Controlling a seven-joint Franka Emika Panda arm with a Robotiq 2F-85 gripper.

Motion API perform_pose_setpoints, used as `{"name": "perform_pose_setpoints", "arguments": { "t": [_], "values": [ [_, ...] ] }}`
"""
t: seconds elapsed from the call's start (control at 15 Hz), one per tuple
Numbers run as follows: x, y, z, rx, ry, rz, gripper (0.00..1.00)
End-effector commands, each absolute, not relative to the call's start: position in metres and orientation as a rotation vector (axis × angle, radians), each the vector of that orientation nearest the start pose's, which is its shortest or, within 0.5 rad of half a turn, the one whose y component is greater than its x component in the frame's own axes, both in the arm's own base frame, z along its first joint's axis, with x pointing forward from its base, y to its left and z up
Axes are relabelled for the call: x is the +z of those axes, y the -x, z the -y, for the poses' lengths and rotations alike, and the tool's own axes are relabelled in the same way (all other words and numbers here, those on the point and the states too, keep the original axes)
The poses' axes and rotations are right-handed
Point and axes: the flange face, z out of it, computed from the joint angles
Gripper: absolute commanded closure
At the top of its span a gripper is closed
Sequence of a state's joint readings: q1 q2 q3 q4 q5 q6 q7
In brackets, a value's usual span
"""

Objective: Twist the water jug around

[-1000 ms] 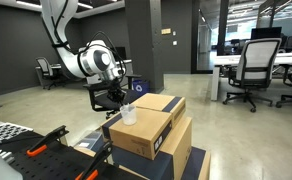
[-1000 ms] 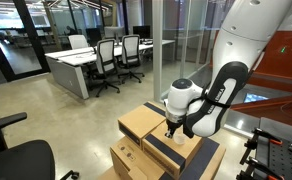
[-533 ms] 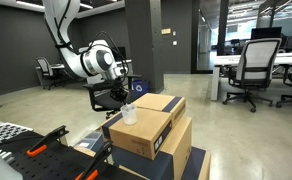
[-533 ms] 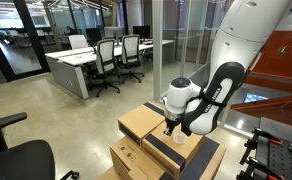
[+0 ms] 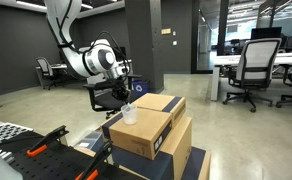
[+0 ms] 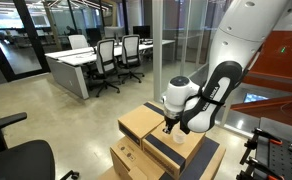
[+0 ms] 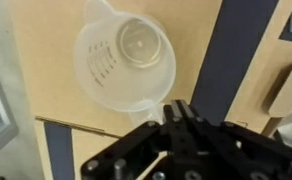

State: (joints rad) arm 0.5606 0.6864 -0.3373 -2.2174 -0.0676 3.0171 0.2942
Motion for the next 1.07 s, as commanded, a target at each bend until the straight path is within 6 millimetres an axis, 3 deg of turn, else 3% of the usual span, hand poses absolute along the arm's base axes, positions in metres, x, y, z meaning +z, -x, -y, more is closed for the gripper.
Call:
{"name": "perform_pose_setpoints", "arguments": {
  "t": [0.0,1.0],
  "values": [
    [0.0918,-0.5357,-0.1144,-0.31,3.309,0.127,0.94],
    [0.0851,-0.5437,-0.1216,-0.225,3.314,0.115,0.94]
  ]
}}
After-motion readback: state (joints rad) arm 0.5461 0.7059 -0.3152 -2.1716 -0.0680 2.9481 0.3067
